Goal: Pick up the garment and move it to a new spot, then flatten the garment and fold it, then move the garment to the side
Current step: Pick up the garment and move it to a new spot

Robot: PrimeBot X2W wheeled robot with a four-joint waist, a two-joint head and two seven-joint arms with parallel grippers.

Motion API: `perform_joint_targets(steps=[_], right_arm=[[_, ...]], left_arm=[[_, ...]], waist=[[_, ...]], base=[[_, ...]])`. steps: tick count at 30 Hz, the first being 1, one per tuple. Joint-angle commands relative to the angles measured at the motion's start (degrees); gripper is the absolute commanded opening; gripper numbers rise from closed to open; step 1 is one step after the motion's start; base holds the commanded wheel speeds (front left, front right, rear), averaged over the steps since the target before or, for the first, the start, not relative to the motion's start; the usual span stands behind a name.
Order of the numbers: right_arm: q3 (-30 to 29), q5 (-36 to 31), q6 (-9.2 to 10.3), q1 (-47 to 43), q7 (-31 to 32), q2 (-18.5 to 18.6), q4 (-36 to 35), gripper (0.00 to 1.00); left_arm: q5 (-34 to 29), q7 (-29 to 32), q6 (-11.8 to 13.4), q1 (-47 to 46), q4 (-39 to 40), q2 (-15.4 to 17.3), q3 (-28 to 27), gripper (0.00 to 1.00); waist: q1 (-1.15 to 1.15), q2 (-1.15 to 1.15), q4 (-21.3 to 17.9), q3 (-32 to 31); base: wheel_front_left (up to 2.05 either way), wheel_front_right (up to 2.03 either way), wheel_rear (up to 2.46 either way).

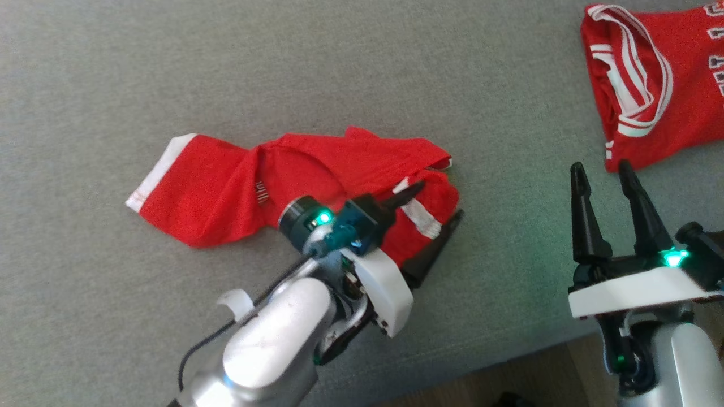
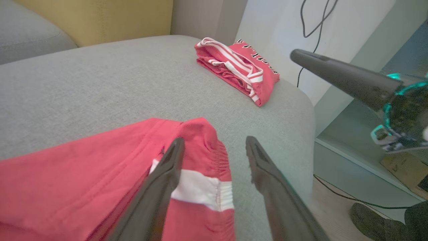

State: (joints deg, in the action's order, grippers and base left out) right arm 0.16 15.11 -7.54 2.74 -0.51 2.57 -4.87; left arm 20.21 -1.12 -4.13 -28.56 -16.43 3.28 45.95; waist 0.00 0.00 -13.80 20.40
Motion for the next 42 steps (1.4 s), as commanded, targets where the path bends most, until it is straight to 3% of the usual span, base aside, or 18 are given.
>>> perform_joint_targets(steps=[1, 6, 10, 18, 27, 33, 42], right_arm=[[1.3, -0.1, 0.05, 1.2, -0.1, 0.3, -1.6, 1.0], [1.0, -0.8, 0.05, 0.8, 0.6, 0.3, -1.5, 1.0], [0.4, -1.4, 0.05, 0.2, 1.6, 0.3, -2.1, 1.0], [-0.3, -2.4, 0.05, -0.5, 3.4, 0.3, -3.5, 1.0], [-1.3, -3.4, 0.05, -1.5, 5.3, 0.3, -4.7, 1.0], [-1.6, -3.9, 0.05, -2.3, 6.2, 0.3, -4.7, 1.0], [-1.6, -3.9, 0.05, -4.3, 7.1, 0.3, -4.8, 1.0]], left_arm=[[-0.3, -0.7, -0.7, -2.1, 1.9, -0.4, -0.3, 1.0], [-1.2, -3.1, -0.9, -1.6, 3.2, 0.4, 1.0, 1.0], [-2.3, -6.7, 2.0, -1.4, 5.3, 1.8, -1.4, 1.0], [-0.7, -12.5, 8.3, 1.5, 5.7, 6.7, -10.9, 1.0], [1.7, -13.8, 13.5, 8.9, 7.0, 12.9, -23.6, 1.0], [2.4, -13.9, 13.6, 15.0, 9.2, 14.7, -29.0, 1.0], [1.8, -13.9, 12.6, 20.0, 10.5, 15.4, -28.6, 1.0]], waist=[[0.0, 0.0, 1.1, -1.4], [0.0, 0.0, 3.5, -4.0], [0.0, 0.0, 5.6, -5.6], [0.0, 0.0, 9.5, -7.6], [0.0, 0.0, 13.3, -9.7], [0.0, 0.0, 14.6, -11.5], [0.0, 0.0, 14.4, -14.0]], base=[[0.0, 0.0, 0.0], [0.0, 0.0, 0.0], [0.0, 0.0, 0.0], [0.0, 0.0, 0.0], [0.0, 0.0, 0.0], [0.0, 0.0, 0.0], [0.0, 0.0, 0.0]])
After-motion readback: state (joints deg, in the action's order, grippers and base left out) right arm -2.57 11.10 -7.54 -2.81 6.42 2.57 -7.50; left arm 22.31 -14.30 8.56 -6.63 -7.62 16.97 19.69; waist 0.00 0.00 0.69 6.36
